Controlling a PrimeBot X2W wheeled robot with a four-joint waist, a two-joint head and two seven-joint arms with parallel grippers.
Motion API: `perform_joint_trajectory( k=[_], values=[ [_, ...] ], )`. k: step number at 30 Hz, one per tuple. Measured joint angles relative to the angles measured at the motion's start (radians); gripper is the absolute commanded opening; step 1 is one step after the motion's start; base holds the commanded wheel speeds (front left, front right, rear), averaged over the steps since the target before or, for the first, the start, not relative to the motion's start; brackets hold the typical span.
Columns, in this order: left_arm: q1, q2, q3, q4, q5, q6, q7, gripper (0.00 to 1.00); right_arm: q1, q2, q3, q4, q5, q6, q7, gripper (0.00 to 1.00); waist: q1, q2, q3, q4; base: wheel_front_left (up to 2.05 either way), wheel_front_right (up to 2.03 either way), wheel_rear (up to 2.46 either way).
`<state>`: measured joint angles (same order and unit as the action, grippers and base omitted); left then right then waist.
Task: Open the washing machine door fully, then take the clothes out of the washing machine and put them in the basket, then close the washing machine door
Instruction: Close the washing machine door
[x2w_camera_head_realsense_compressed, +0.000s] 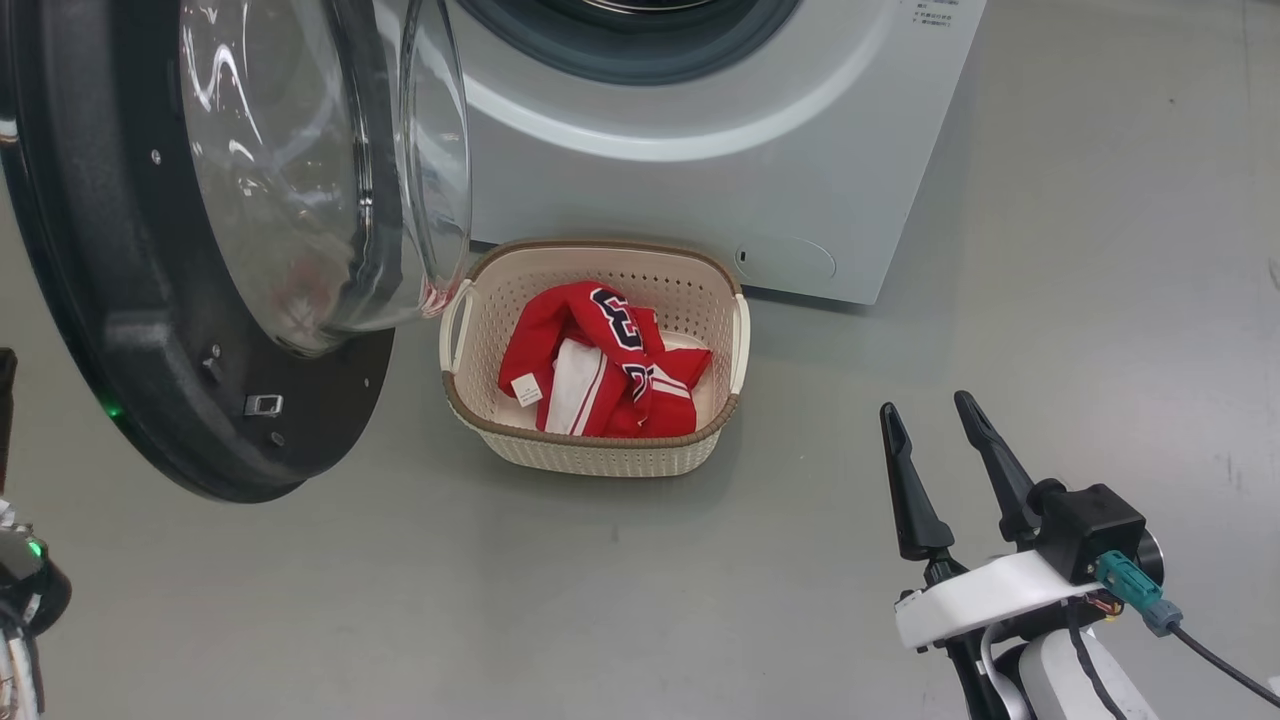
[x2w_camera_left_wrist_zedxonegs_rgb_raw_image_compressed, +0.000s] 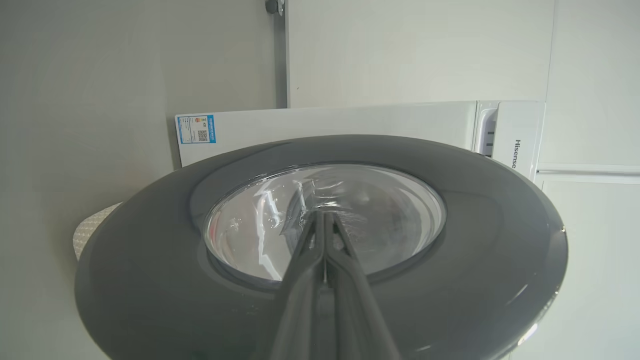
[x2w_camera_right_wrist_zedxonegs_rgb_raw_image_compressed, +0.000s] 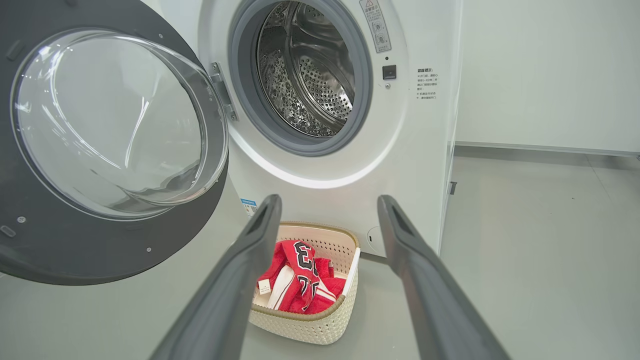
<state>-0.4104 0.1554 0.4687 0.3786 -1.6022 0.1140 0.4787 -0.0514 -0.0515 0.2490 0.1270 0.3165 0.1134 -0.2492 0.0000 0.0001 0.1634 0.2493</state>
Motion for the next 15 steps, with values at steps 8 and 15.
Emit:
perform_joint_trajectory(
  k=[8,15],
  values=[
    [0.0,0.009,-0.031,-0.006,-0.02,0.006,0.113,0.0,0.0,0.0,0.001,0.003,0.0,0.0,0.0,1.0,0.0,0.0,-0.001,-0.005,0.0,0.0,0.0],
    [0.002,0.009,-0.078,-0.043,-0.058,0.006,0.21,0.0,0.0,0.001,0.001,0.004,0.0,0.0,0.0,1.0,0.0,0.0,0.001,-0.007,0.0,0.0,0.0]
  ],
)
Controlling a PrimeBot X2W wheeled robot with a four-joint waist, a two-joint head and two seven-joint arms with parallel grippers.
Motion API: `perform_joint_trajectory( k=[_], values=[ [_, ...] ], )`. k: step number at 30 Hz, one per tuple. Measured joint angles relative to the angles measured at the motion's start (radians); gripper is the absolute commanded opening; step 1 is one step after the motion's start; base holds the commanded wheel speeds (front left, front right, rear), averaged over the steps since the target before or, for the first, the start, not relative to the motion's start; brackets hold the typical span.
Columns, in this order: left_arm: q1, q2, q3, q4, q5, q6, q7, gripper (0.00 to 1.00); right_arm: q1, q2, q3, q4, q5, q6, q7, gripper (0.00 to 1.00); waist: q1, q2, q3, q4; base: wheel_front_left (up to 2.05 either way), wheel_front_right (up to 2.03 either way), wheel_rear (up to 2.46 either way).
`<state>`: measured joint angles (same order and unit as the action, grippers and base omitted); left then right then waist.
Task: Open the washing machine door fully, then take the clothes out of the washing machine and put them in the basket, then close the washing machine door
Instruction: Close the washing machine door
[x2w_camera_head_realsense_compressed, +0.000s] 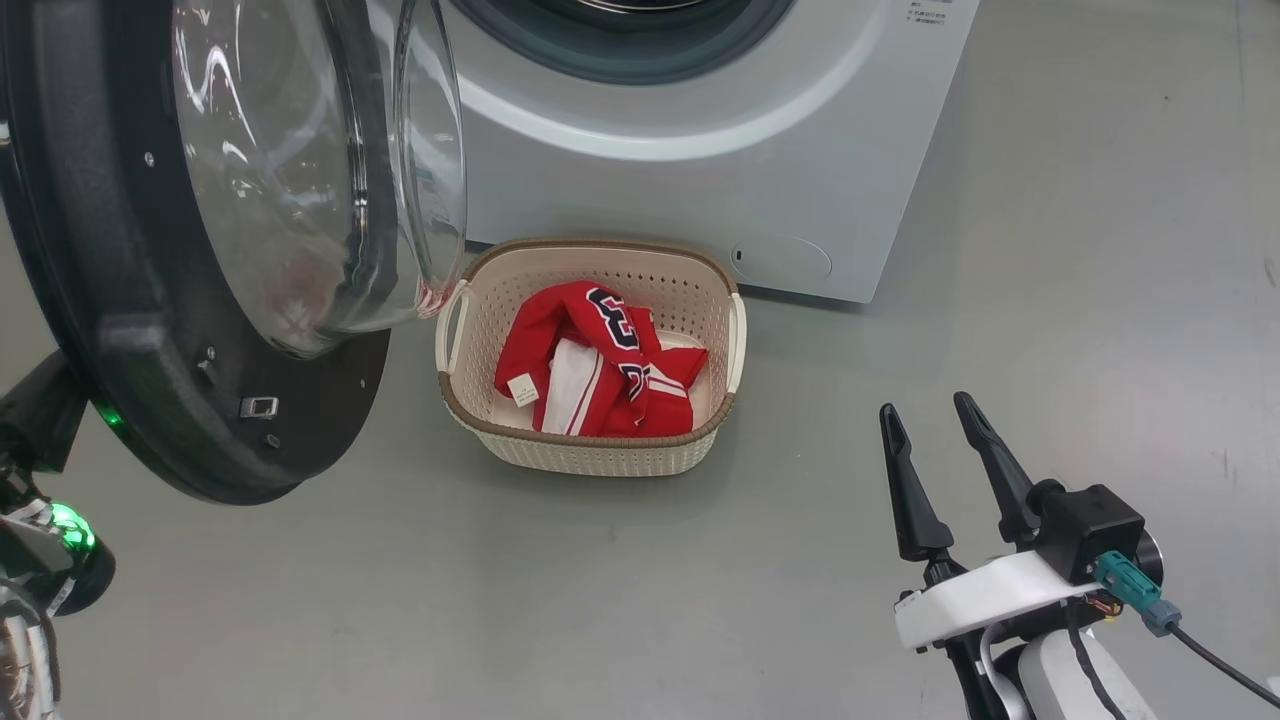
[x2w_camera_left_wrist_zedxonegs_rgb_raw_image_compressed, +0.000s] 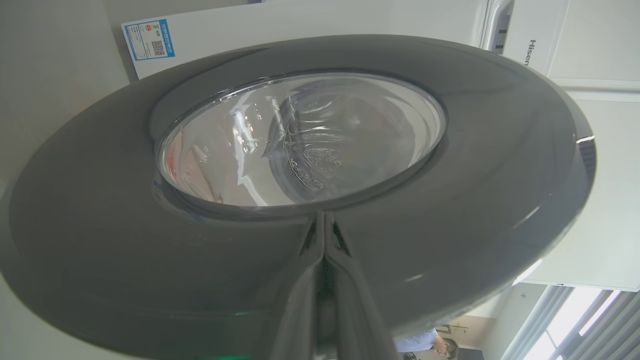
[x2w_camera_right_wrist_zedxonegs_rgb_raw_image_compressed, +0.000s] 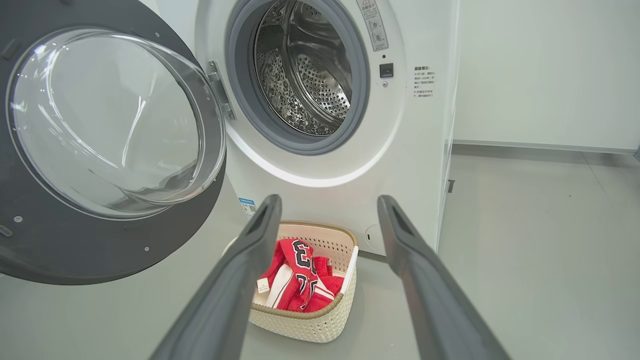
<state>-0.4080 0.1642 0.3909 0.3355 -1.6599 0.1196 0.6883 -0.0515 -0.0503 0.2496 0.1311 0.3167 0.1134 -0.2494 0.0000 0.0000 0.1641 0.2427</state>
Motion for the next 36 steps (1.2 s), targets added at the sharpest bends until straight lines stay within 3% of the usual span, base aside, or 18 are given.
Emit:
perform_joint_trajectory(
  k=[15,36],
  values=[
    [0.033,-0.022,0.006,-0.036,-0.068,0.007,0.058,0.0,-0.002,0.001,0.002,0.0,0.009,0.0,0.0,1.0,0.0,0.0,0.001,-0.016,0.0,0.0,0.0],
    [0.072,-0.085,-0.083,-0.074,-0.074,0.007,0.077,0.0,-0.003,0.001,0.014,0.003,0.033,-0.002,0.0,1.0,0.0,0.0,-0.011,-0.129,0.0,0.0,0.0]
  ],
)
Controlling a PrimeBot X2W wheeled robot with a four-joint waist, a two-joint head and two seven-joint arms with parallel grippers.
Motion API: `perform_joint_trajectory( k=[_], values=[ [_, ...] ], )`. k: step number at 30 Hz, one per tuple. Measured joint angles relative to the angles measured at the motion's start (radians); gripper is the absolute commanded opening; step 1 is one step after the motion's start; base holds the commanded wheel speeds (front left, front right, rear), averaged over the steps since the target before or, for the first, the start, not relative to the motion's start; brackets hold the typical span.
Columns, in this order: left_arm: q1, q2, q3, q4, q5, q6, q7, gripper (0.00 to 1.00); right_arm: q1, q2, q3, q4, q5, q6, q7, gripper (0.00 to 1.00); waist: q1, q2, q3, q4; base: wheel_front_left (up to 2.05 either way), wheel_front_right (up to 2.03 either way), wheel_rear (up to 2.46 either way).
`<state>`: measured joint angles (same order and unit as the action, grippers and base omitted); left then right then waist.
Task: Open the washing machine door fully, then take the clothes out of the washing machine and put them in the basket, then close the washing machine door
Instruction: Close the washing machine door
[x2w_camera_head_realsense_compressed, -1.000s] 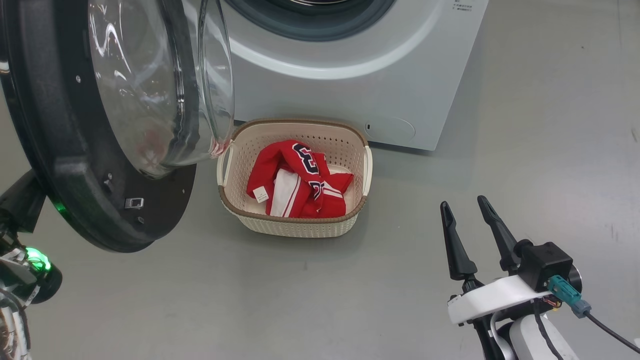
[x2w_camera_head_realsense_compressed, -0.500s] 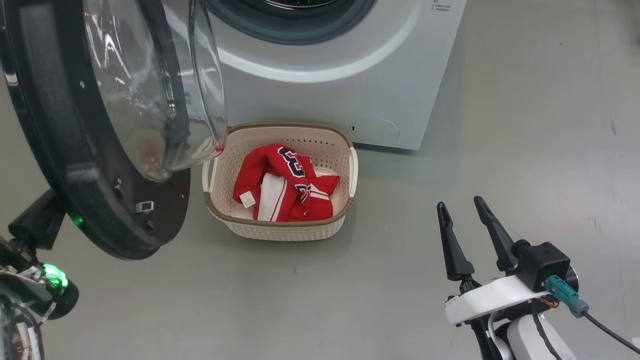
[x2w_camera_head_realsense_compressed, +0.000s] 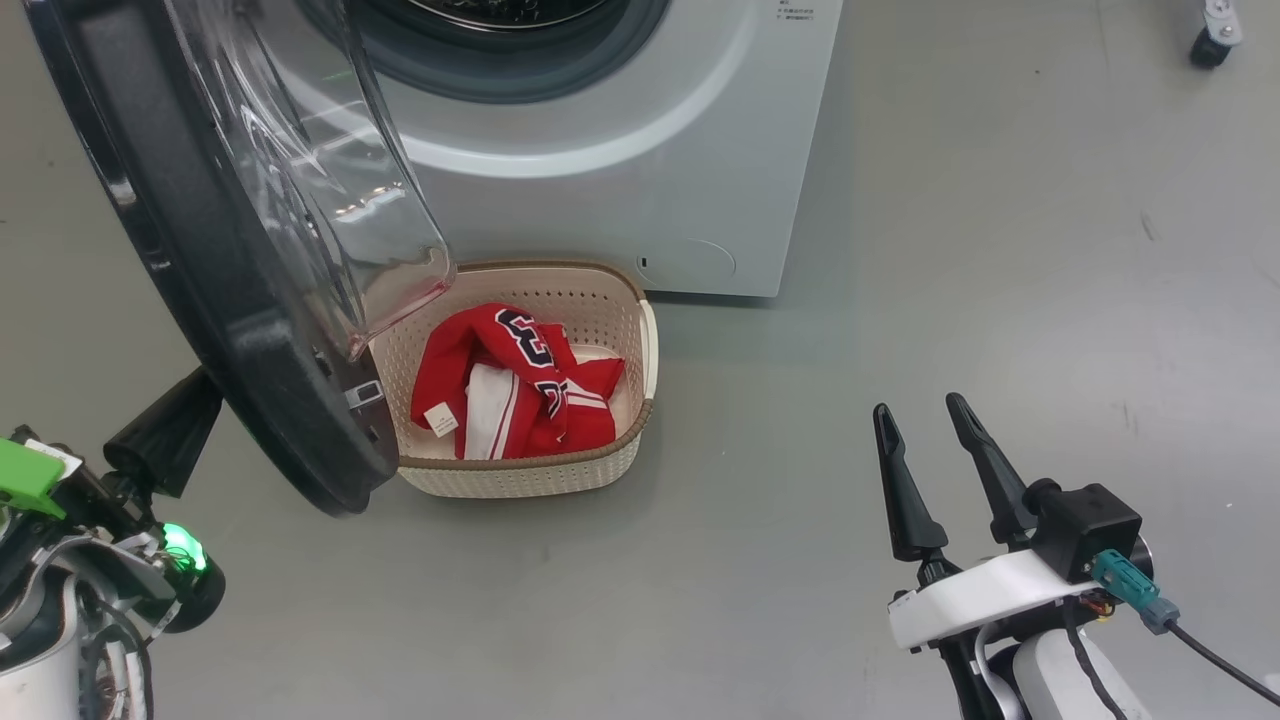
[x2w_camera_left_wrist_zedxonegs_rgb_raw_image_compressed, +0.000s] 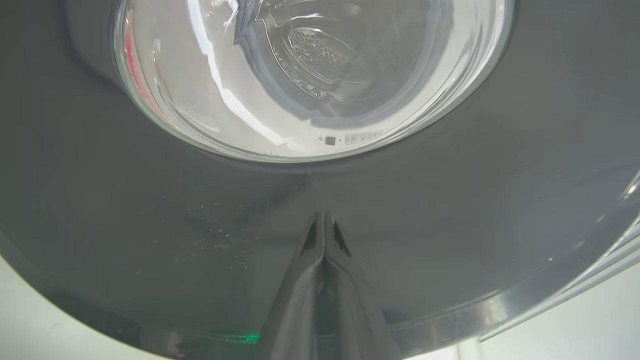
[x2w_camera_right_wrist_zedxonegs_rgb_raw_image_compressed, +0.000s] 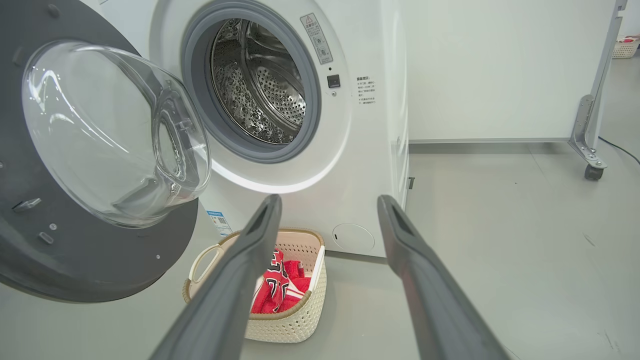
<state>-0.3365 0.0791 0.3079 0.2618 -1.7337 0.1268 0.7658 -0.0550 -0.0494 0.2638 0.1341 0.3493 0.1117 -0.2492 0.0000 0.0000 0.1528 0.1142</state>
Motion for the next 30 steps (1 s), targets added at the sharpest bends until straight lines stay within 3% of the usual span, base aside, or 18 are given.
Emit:
perform_joint_trajectory(
  k=[17,30],
  values=[
    [0.003,-0.027,-0.03,0.008,-0.008,0.0,-0.065,0.0,-0.003,0.0,-0.001,-0.005,0.018,-0.018,0.0,1.0,0.0,0.0,-0.002,-0.166,0.0,0.0,0.0],
    [-0.01,-0.035,-0.016,0.051,-0.035,0.0,-0.17,0.0,-0.003,0.001,0.0,-0.012,0.02,-0.023,0.0,1.0,0.0,0.0,0.002,-0.305,0.0,0.0,0.0]
  ],
)
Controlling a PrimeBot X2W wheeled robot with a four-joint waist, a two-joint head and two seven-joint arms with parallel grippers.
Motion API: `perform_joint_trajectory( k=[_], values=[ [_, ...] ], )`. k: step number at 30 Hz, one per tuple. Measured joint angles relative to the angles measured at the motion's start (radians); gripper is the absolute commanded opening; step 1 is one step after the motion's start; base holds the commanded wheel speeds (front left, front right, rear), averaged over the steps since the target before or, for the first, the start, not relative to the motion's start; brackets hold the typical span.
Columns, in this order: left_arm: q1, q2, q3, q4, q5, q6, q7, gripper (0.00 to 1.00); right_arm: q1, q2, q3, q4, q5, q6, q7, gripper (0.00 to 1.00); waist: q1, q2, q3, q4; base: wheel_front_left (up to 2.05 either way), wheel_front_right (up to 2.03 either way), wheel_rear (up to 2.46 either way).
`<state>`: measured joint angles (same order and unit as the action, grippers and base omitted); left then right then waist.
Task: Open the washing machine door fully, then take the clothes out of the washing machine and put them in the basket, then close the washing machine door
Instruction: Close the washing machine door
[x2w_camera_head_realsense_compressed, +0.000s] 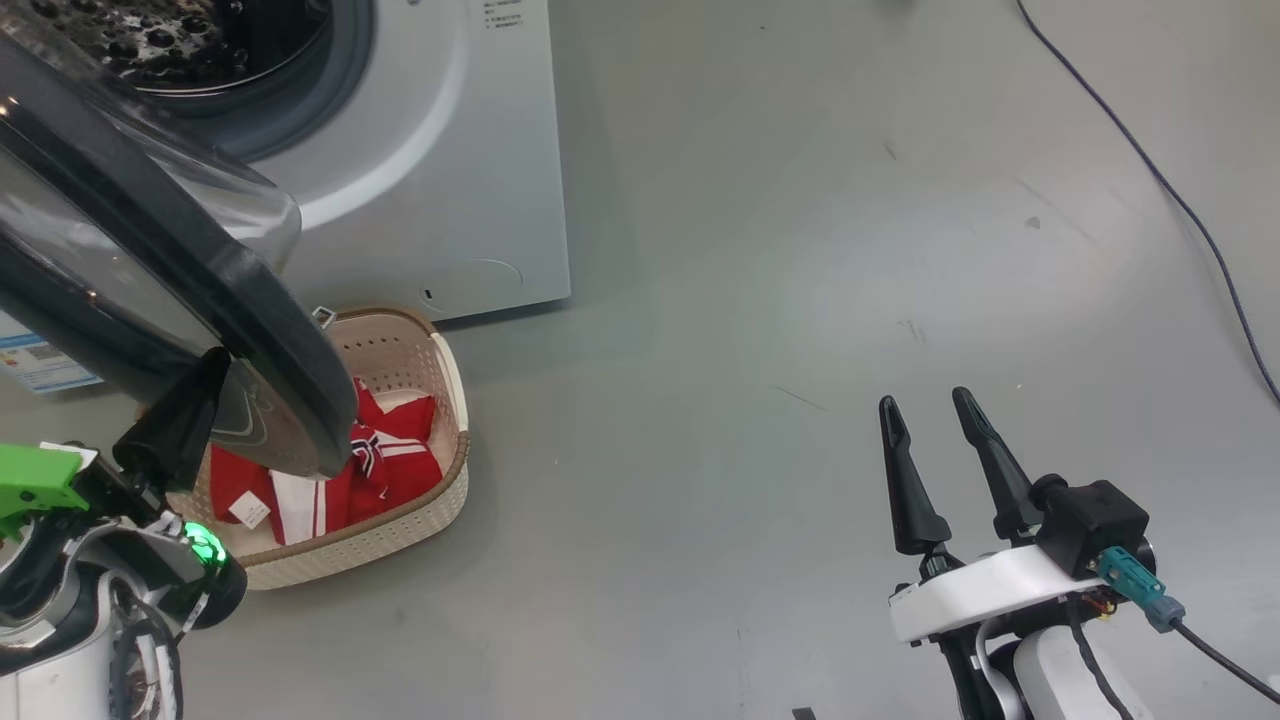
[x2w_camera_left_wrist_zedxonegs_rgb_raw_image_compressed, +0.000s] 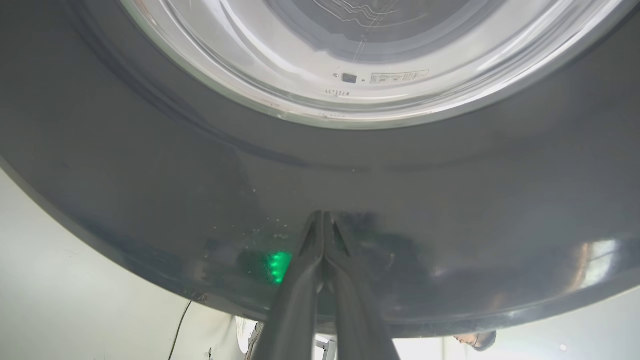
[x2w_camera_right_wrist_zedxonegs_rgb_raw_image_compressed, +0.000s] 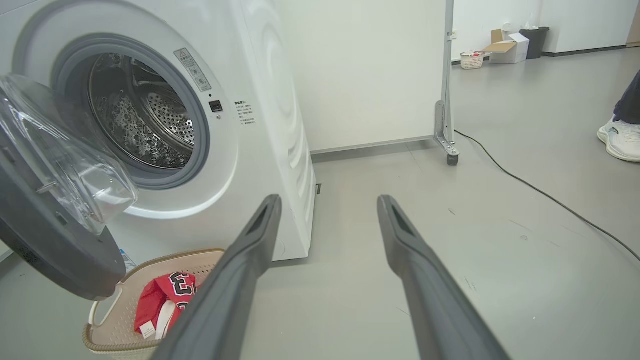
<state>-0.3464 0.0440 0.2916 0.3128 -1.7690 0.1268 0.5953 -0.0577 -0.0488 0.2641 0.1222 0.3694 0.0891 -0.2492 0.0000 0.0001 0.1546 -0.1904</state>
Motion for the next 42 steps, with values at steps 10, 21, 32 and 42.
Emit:
perform_joint_trajectory(
  k=[10,21,32,42],
  values=[
    [-0.054,-0.008,0.034,0.027,0.0,0.0,-0.113,0.0,0.001,0.0,0.016,-0.009,0.011,-0.004,0.0,1.0,0.0,0.0,0.012,-0.103,0.0,0.0,0.0],
    [-0.107,-0.011,0.045,0.057,0.0,0.0,-0.211,0.0,0.004,0.001,0.06,-0.021,0.028,-0.004,0.0,1.0,0.0,0.0,0.026,-0.194,0.0,0.0,0.0],
    [-0.127,-0.018,-0.018,0.085,0.0,0.0,-0.22,0.0,0.005,0.002,0.021,-0.057,0.052,-0.03,0.0,1.0,0.0,0.0,0.036,-0.212,0.0,0.0,0.0],
    [-0.118,-0.019,-0.156,0.095,0.068,-0.021,-0.186,0.0,0.006,0.003,-0.034,-0.07,0.022,-0.039,0.0,1.0,0.0,0.0,0.032,-0.138,0.0,0.0,0.0]
  ],
)
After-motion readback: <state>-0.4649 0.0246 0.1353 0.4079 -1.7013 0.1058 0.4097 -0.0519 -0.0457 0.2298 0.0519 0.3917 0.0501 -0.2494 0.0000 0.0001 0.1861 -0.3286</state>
